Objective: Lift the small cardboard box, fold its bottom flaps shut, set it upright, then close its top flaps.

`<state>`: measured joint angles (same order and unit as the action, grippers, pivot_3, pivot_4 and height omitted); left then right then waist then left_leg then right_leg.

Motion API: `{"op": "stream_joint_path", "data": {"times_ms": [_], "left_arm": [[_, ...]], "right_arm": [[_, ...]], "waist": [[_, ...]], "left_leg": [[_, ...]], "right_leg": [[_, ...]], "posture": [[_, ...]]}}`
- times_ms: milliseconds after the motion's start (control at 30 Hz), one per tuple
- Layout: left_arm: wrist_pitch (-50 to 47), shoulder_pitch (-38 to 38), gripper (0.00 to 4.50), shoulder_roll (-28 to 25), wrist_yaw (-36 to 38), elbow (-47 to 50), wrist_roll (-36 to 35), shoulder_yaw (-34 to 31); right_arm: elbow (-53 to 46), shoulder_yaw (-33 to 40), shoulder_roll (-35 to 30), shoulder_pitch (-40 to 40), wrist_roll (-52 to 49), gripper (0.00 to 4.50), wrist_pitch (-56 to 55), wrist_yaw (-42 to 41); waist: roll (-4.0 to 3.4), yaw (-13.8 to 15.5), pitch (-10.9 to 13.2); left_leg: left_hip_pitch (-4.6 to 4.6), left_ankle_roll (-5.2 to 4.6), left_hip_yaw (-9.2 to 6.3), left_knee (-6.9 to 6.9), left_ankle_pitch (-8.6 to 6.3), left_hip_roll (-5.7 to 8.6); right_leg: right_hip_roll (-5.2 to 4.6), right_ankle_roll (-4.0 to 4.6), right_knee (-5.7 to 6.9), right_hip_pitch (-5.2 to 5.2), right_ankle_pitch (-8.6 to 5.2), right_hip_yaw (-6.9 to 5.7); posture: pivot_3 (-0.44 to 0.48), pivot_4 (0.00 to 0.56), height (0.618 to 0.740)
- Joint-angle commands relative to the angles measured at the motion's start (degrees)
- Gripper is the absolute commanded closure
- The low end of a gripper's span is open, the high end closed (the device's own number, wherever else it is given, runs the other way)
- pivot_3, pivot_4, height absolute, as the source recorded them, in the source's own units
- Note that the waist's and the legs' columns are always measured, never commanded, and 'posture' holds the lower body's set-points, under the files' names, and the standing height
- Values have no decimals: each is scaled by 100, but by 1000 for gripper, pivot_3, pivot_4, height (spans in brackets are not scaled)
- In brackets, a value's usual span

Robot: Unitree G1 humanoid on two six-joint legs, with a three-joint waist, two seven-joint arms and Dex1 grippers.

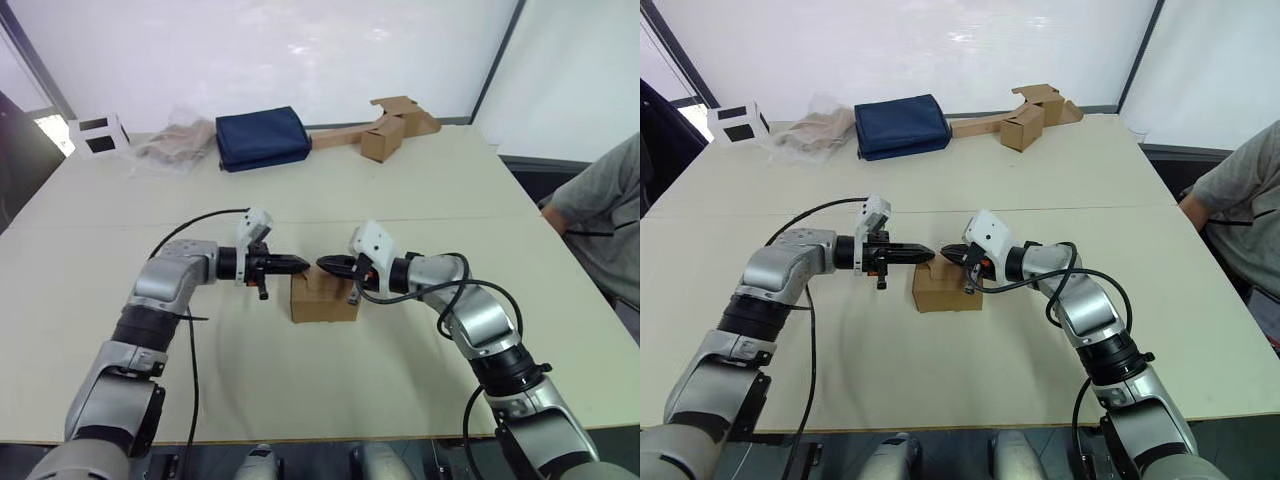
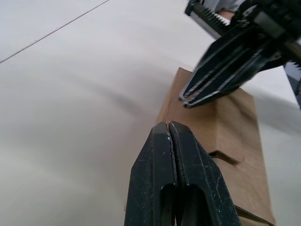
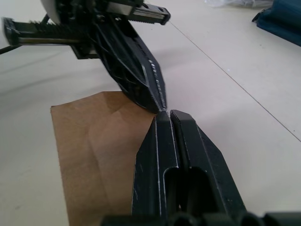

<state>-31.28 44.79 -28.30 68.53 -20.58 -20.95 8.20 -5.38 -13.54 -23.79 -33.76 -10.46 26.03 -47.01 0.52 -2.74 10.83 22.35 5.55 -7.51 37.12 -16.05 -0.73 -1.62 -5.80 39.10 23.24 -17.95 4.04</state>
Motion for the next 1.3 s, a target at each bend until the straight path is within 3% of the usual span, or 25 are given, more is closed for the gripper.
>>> {"op": "stream_joint_path", "data": {"times_ms": [33,233,1133,1300], "left_arm": [[146,149,4488,84,12,-157,68,-44],[59,225,4488,128,88,-222,-36,-176],[-303,100,4488,174,62,84,-241,-282],[-101,-71,4488,68,90,402,25,10]], "right_arm": [[-708,212,-202,111,-270,4500,222,-133],[-1491,16,-576,630,-516,4500,629,-433],[-735,-315,-436,398,176,4500,399,-35],[-825,-252,-391,406,38,4500,493,-72]], "waist": [[0,2,0],[1,6,0],[1,-50,0],[1,-51,0]], "left_leg": [[0,0,0,0,0,0],[1,-5,-2,2,-3,1],[0,-3,-2,1,-2,1],[0,-2,-3,1,-1,1]], "right_leg": [[0,0,0,0,0,0],[-2,-1,-3,-4,0,-1],[0,0,-1,-3,0,-1],[0,0,-1,-3,0,-1]], "posture": [[0,150,740],[0,150,740],[0,150,740],[0,150,740]]}}
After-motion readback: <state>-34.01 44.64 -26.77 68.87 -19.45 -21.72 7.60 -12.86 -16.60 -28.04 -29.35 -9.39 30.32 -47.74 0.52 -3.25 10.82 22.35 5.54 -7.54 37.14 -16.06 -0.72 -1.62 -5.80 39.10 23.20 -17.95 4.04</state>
